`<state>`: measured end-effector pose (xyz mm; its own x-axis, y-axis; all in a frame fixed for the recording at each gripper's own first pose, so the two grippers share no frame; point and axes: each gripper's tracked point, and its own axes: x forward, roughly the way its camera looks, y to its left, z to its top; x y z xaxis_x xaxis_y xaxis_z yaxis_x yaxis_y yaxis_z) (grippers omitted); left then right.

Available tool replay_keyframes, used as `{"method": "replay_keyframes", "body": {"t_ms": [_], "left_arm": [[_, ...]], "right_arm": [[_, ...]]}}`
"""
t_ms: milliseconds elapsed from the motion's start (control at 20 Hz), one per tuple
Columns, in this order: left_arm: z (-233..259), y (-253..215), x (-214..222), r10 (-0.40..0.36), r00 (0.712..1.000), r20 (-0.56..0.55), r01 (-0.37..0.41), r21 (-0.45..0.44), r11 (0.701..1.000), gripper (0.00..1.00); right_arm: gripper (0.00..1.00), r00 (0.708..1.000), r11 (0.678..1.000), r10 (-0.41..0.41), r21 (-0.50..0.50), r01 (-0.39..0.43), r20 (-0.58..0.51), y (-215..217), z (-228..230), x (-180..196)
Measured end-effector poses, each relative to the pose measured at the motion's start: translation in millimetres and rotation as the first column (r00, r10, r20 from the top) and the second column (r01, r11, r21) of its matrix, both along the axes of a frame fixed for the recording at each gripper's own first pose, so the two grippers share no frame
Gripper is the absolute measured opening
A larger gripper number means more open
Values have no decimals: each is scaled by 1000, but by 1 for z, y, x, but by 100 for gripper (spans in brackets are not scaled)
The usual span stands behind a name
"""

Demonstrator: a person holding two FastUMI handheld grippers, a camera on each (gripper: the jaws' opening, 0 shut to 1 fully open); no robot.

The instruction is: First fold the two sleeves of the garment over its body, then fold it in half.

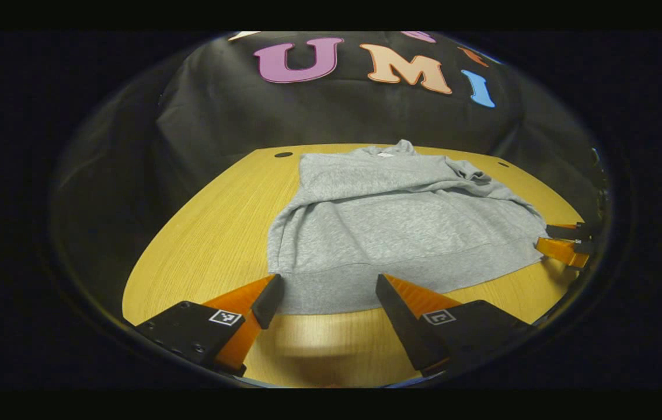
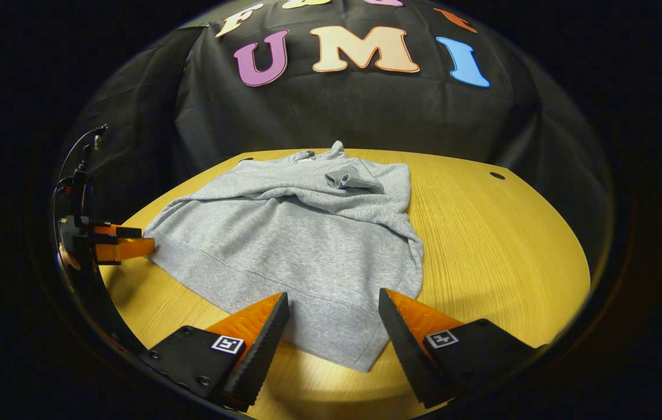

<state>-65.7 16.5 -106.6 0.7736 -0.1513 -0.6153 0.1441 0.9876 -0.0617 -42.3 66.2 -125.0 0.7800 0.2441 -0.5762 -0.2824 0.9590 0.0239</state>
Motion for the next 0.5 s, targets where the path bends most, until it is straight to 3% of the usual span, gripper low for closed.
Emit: {"method": "replay_keyframes", "body": {"t_ms": [100, 200, 300, 350, 400, 500], "left_arm": [[1, -5, 0, -15, 1000, 6, 15, -3, 1000, 91], [3, -9, -1, -25, 1000, 9, 26, -8, 1000, 78], [3, -14, -2, -40, 999, 13, 40, -7, 999, 65], [4, -16, 0, -39, 999, 16, 39, -1, 999, 60], [3, -16, 0, -43, 999, 15, 42, 9, 999, 47], [5, -22, 3, -38, 999, 27, 38, -32, 999, 43]], "right_arm": [[89, 1000, 1000, 5, 15, -5, -1, 4, 0, -1], [69, 1000, 1000, 8, 13, -8, -1, 6, -1, -1], [64, 1000, 999, 14, 39, -14, -15, 11, -2, -3], [43, 1000, 999, 18, 45, -17, -14, 13, -1, -3], [44, 999, 998, 26, 56, -25, -22, 15, -1, -4], [25, 999, 997, 32, 77, -30, -32, 20, 0, -8]]}}
